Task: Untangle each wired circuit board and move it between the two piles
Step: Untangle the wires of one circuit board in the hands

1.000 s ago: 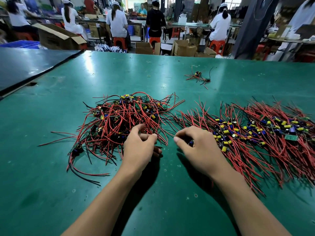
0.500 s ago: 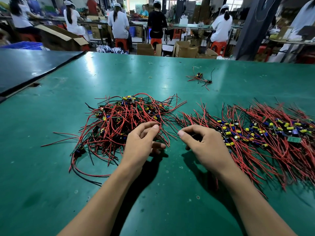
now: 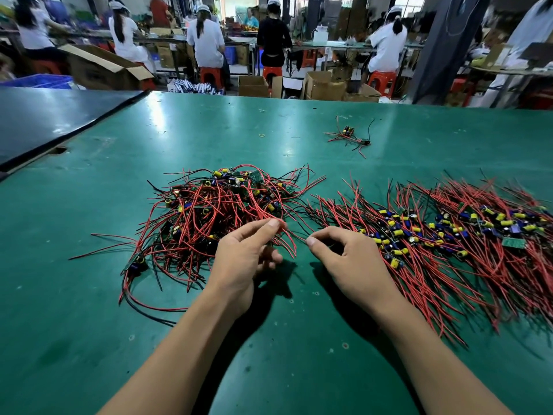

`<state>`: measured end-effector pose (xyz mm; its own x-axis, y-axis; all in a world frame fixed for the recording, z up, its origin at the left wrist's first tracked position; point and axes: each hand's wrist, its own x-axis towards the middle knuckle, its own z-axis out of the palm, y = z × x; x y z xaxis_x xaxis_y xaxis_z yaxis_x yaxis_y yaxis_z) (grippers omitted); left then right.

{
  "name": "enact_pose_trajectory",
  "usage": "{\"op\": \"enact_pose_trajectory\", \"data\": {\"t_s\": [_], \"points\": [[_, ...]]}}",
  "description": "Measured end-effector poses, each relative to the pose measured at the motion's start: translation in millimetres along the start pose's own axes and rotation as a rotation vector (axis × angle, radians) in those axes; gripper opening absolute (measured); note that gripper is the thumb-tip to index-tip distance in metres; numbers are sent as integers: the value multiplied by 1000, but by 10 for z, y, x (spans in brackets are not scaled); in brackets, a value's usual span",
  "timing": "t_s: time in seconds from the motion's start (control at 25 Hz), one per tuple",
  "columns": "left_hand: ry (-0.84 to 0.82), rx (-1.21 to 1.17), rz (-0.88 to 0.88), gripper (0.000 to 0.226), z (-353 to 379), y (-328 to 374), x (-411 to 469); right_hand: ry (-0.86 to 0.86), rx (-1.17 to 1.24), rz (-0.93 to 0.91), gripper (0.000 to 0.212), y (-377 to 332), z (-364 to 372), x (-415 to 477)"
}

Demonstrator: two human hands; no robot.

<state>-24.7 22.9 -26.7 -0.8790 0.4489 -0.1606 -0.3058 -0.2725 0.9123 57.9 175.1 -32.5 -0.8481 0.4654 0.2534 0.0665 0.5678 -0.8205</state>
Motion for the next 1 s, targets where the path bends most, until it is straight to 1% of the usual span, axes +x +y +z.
{"op": "enact_pose_trajectory", "data": {"t_s": [0.12, 0.16, 0.24, 0.28, 0.32, 0.4, 0.44, 0.48, 0.52, 0.56, 0.6, 0.64, 0.72, 0.76, 0.8, 0.88, 0.92, 0.96, 1.0], "points": [[-104, 29, -63, 24, 56, -25, -91, 14, 42, 28, 14, -22, 8, -2], [-144, 49, -87, 25, 80, -47, -117, 21, 83, 49, 16, -36, 7, 3], [-241, 123, -118, 14, 127, -80, -166, -13, 176, 108, 24, -64, -9, 22], [-284, 159, -128, 5, 141, -83, -186, -66, 230, 146, 29, -79, -25, 29], [-323, 186, -135, 5, 144, -88, -190, -139, 302, 196, 35, -92, -37, 34], [-379, 246, -153, 18, 122, -80, -190, -299, 471, 317, 40, -98, -36, 17], [-407, 285, -152, 22, 113, -67, -200, -347, 520, 343, 38, -89, -33, 0], [-435, 323, -141, 25, 107, -62, -207, -360, 545, 343, 32, -79, -29, -11], [-446, 347, -130, 23, 107, -54, -218, -338, 556, 336, 22, -75, -29, -19], [-437, 349, -121, 19, 110, -48, -223, -292, 555, 328, 13, -75, -32, -17], [-410, 333, -117, 13, 112, -44, -224, -230, 535, 314, 8, -73, -42, -11], [-375, 307, -117, 8, 116, -49, -214, -157, 496, 291, 7, -75, -53, 2], [-312, 280, -129, 11, 124, -46, -205, -23, 476, 235, 9, -93, -82, 30], [-281, 271, -127, 11, 134, -34, -210, 21, 551, 223, 10, -107, -97, 41], [-241, 256, -118, 12, 146, -21, -215, 36, 686, 229, 10, -134, -115, 48], [-131, 249, -88, 18, 147, 12, -216, -5, 965, 239, 11, -180, -168, 64], [-77, 294, -39, 24, 138, 21, -212, -49, 1028, 225, 14, -187, -201, 68], [-26, 427, 45, 30, 120, 19, -200, -107, 1045, 209, 16, -191, -228, 65], [28, 639, 157, 38, 98, 5, -183, -178, 1046, 202, 18, -196, -246, 58]]}}
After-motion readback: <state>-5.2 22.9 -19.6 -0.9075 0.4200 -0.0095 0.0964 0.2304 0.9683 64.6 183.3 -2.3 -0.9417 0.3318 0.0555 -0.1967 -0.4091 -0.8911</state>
